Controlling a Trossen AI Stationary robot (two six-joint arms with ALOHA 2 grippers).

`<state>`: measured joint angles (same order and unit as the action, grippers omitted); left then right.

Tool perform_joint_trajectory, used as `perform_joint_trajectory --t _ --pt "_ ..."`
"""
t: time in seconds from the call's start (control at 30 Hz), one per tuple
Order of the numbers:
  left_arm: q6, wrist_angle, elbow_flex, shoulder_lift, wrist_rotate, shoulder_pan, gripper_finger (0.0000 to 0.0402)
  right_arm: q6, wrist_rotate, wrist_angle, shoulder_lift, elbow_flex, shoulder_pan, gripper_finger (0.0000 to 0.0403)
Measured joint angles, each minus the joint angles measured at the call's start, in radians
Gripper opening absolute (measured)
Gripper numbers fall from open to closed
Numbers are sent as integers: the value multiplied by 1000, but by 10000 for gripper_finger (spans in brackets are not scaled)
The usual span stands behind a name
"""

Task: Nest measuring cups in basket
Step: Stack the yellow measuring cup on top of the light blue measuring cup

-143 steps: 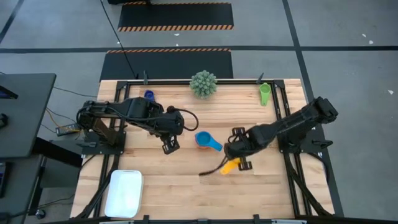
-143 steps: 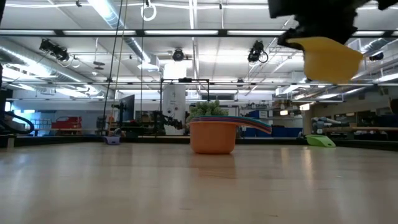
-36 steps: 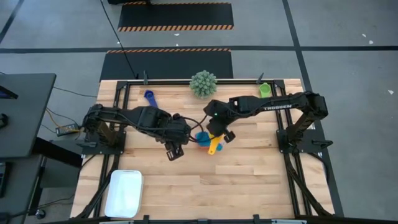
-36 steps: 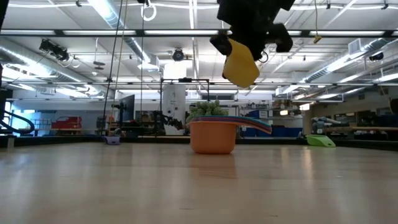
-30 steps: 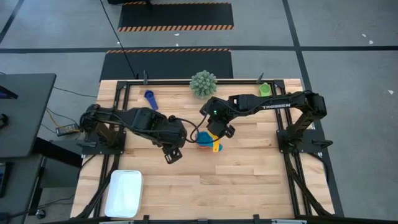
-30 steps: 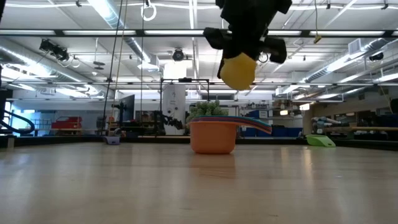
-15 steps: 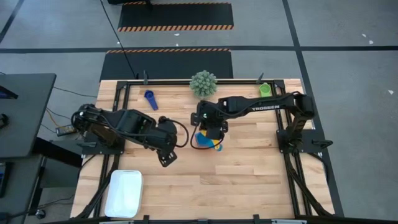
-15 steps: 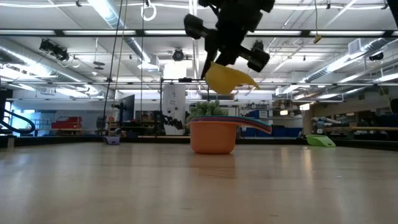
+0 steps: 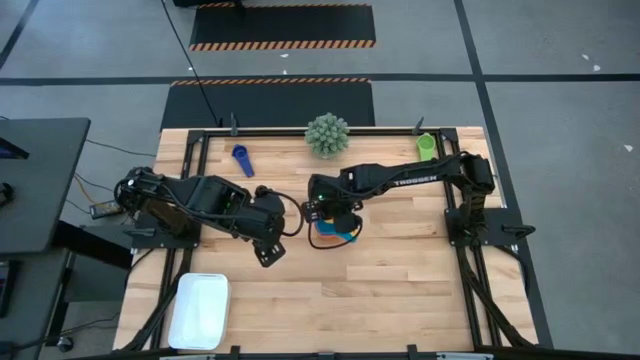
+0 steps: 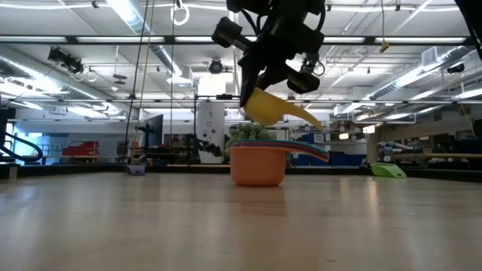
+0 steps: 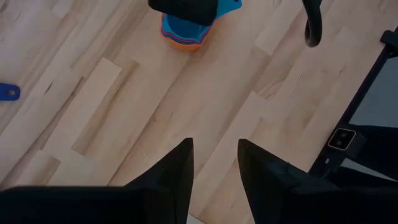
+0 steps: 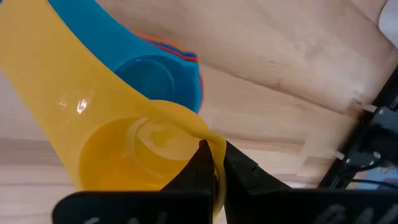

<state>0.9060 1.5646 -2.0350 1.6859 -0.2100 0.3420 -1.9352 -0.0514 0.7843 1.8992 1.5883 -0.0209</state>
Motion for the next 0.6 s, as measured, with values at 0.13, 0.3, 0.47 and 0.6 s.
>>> perform_joint_trajectory --t 0.13,0.3,0.47,0.6 --pt "-1 0 0 0 -2 0 130 -13 -2 4 0 0 1 10" --pt "-1 0 0 0 -4 0 130 6 -68 5 0 0 8 10" --pt "-2 0 0 0 -4 0 130 22 -106 2 9 0 12 10" --pt "-2 0 0 0 -6 0 130 21 -102 3 34 -2 11 10"
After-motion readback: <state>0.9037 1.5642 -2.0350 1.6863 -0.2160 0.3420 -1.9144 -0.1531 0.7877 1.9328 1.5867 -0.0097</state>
